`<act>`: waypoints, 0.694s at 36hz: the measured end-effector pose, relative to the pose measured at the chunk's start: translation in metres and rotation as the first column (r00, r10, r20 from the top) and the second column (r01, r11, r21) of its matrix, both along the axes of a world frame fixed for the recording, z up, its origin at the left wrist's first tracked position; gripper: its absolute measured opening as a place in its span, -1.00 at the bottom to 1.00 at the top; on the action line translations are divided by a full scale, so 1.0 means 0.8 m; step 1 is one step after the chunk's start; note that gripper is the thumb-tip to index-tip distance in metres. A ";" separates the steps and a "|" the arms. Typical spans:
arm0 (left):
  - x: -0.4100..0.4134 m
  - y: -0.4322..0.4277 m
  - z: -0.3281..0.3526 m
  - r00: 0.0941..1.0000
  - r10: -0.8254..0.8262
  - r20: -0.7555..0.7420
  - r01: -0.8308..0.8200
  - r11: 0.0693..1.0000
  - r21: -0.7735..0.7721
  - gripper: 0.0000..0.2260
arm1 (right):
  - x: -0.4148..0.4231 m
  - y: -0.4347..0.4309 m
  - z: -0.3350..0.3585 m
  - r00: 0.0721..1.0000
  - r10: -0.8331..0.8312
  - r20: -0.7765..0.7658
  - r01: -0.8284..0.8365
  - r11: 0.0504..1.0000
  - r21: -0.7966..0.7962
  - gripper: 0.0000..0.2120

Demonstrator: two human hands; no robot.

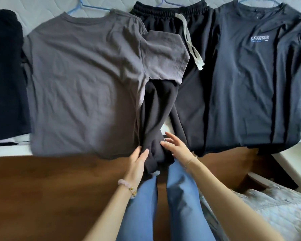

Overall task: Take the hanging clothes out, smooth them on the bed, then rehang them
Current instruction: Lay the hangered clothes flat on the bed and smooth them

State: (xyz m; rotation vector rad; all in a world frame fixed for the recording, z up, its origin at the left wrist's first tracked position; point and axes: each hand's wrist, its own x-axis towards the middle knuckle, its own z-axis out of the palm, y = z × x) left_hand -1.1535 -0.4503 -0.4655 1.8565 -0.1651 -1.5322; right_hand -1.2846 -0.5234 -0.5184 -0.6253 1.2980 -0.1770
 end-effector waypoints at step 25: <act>0.001 0.019 -0.017 0.892 -0.077 0.446 0.100 0.995 -0.028 -0.69 | -0.033 0.041 0.003 0.824 0.006 -0.566 -0.245 0.906 -0.346 -0.88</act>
